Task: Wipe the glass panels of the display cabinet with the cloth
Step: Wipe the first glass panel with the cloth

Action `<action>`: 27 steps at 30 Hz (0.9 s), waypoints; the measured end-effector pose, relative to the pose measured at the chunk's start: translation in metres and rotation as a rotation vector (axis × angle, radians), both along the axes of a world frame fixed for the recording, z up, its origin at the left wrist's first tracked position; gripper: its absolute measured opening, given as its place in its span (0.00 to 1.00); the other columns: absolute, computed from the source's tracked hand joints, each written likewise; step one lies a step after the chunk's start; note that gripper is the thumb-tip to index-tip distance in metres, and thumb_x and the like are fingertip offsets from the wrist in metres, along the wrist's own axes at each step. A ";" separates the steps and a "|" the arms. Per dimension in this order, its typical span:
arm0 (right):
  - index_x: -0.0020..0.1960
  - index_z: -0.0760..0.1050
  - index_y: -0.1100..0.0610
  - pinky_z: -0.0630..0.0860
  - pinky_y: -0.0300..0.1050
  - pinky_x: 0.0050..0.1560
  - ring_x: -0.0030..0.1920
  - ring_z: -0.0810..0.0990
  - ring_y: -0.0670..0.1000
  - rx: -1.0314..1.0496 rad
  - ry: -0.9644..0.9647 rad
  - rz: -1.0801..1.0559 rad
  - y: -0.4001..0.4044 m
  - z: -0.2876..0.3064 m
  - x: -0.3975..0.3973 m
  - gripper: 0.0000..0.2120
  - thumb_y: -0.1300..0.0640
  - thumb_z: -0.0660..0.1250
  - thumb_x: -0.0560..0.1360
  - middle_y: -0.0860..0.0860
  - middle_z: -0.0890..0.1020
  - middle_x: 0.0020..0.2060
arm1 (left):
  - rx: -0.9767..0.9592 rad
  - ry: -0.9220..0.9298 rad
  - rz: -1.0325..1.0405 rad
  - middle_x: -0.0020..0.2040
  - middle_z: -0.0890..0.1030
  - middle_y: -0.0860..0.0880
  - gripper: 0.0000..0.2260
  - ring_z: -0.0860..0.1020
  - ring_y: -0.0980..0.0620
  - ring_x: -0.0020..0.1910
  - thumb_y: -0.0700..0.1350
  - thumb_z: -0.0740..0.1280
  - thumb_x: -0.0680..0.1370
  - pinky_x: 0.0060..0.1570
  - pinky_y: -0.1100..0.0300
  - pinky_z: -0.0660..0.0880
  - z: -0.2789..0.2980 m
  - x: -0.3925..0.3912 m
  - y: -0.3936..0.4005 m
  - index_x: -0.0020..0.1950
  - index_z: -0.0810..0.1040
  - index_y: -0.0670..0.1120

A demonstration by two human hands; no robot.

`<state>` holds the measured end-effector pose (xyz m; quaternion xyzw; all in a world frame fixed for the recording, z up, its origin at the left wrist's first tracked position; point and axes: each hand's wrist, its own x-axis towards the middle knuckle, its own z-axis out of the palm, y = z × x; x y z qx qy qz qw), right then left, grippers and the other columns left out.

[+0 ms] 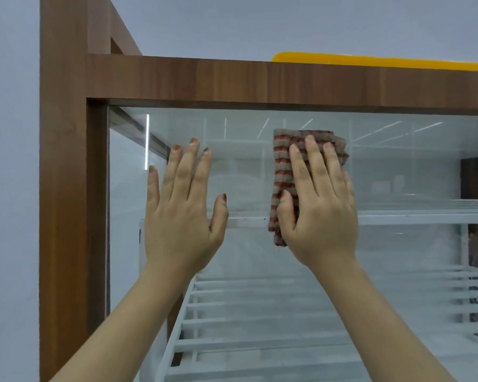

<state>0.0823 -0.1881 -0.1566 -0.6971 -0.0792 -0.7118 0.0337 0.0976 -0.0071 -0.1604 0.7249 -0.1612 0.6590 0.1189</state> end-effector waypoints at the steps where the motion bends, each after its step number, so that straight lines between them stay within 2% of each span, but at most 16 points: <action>1: 0.73 0.62 0.57 0.56 0.54 0.71 0.73 0.58 0.56 0.030 -0.011 -0.002 0.000 -0.008 0.000 0.26 0.51 0.53 0.76 0.55 0.63 0.72 | -0.001 0.000 0.003 0.76 0.57 0.46 0.27 0.51 0.49 0.75 0.53 0.52 0.77 0.73 0.50 0.43 0.000 0.000 0.001 0.75 0.57 0.45; 4: 0.73 0.63 0.57 0.55 0.54 0.71 0.73 0.58 0.56 0.015 -0.012 -0.013 0.012 -0.023 0.002 0.26 0.51 0.53 0.76 0.56 0.63 0.72 | -0.001 0.008 0.010 0.76 0.56 0.47 0.27 0.50 0.49 0.75 0.54 0.51 0.78 0.73 0.49 0.43 -0.001 0.001 0.001 0.75 0.56 0.46; 8: 0.72 0.63 0.56 0.53 0.52 0.71 0.73 0.59 0.56 -0.102 0.006 0.006 0.011 0.005 0.002 0.26 0.50 0.53 0.76 0.55 0.64 0.72 | 0.000 0.014 0.032 0.76 0.55 0.48 0.27 0.49 0.51 0.75 0.54 0.51 0.78 0.73 0.50 0.42 -0.002 0.002 0.001 0.76 0.55 0.46; 12: 0.72 0.63 0.55 0.55 0.54 0.71 0.73 0.59 0.55 -0.039 0.003 0.013 -0.021 0.024 0.001 0.26 0.50 0.53 0.76 0.54 0.64 0.72 | -0.004 0.016 0.048 0.77 0.54 0.49 0.27 0.49 0.51 0.75 0.54 0.51 0.78 0.73 0.52 0.41 -0.002 0.004 0.001 0.76 0.55 0.46; 16: 0.73 0.62 0.56 0.58 0.56 0.70 0.73 0.58 0.56 0.039 -0.013 0.001 -0.040 -0.004 -0.002 0.25 0.51 0.53 0.76 0.55 0.64 0.72 | -0.008 0.015 0.051 0.76 0.55 0.48 0.27 0.49 0.51 0.75 0.54 0.50 0.78 0.73 0.51 0.42 -0.002 0.003 0.000 0.76 0.55 0.46; 20: 0.72 0.64 0.57 0.58 0.55 0.70 0.73 0.59 0.56 -0.062 -0.003 0.002 -0.016 -0.023 -0.002 0.26 0.51 0.54 0.75 0.55 0.65 0.72 | -0.002 0.015 0.054 0.76 0.55 0.47 0.27 0.49 0.50 0.75 0.54 0.50 0.78 0.73 0.50 0.42 -0.002 0.002 0.000 0.76 0.55 0.46; 23: 0.72 0.64 0.56 0.58 0.54 0.70 0.73 0.60 0.55 -0.132 0.010 0.013 -0.008 -0.011 -0.002 0.26 0.51 0.55 0.75 0.55 0.65 0.72 | -0.005 0.018 0.056 0.76 0.56 0.47 0.27 0.50 0.50 0.75 0.54 0.50 0.78 0.72 0.51 0.41 -0.002 0.001 0.000 0.76 0.55 0.46; 27: 0.72 0.64 0.55 0.56 0.53 0.70 0.73 0.60 0.54 -0.092 0.013 -0.008 -0.027 0.005 -0.004 0.26 0.51 0.54 0.75 0.54 0.65 0.72 | 0.000 0.019 0.034 0.76 0.56 0.46 0.27 0.50 0.49 0.75 0.54 0.50 0.78 0.72 0.52 0.40 -0.001 0.000 0.000 0.76 0.55 0.46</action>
